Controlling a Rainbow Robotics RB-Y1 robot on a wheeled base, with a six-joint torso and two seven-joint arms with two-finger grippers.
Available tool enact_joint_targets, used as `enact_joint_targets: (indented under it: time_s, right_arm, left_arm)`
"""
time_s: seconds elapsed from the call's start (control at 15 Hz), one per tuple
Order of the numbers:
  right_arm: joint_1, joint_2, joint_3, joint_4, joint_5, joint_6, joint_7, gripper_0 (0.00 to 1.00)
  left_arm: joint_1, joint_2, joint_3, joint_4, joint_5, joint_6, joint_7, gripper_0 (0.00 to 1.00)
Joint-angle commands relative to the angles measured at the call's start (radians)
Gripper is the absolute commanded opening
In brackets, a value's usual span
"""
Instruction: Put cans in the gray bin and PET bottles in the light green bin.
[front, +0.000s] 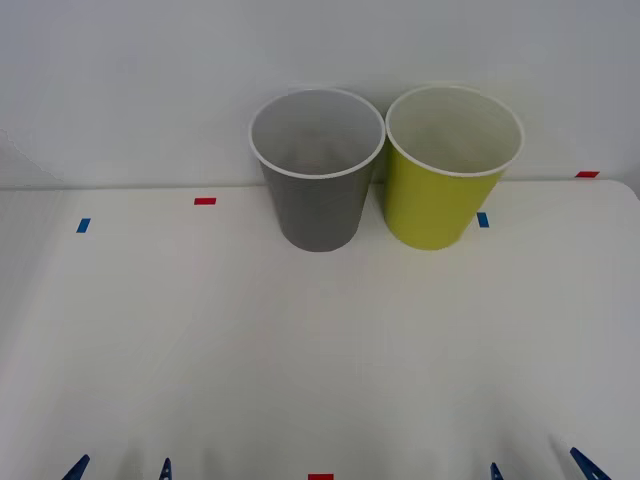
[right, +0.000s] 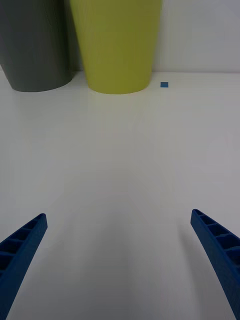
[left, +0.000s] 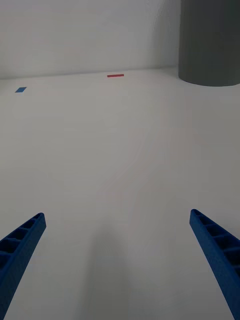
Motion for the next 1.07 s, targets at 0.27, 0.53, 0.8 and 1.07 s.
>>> enact_joint_targets:
  time_s: [0.27,0.53,0.8,1.07]
  right_arm:
    - [0.000,0.000,0.000,0.000,0.000,0.000,0.000,1.00]
    - [0.000,0.000,0.000,0.000,0.000,0.000,0.000,1.00]
    - [0.000,0.000,0.000,0.000,0.000,0.000,0.000,1.00]
    - [0.000,0.000,0.000,0.000,0.000,0.000,0.000,1.00]
  left_arm:
    - [0.000,0.000,0.000,0.000,0.000,0.000,0.000,1.00]
    - [0.000,0.000,0.000,0.000,0.000,0.000,0.000,1.00]
    - [0.000,0.000,0.000,0.000,0.000,0.000,0.000,1.00]
    - [0.000,0.000,0.000,0.000,0.000,0.000,0.000,1.00]
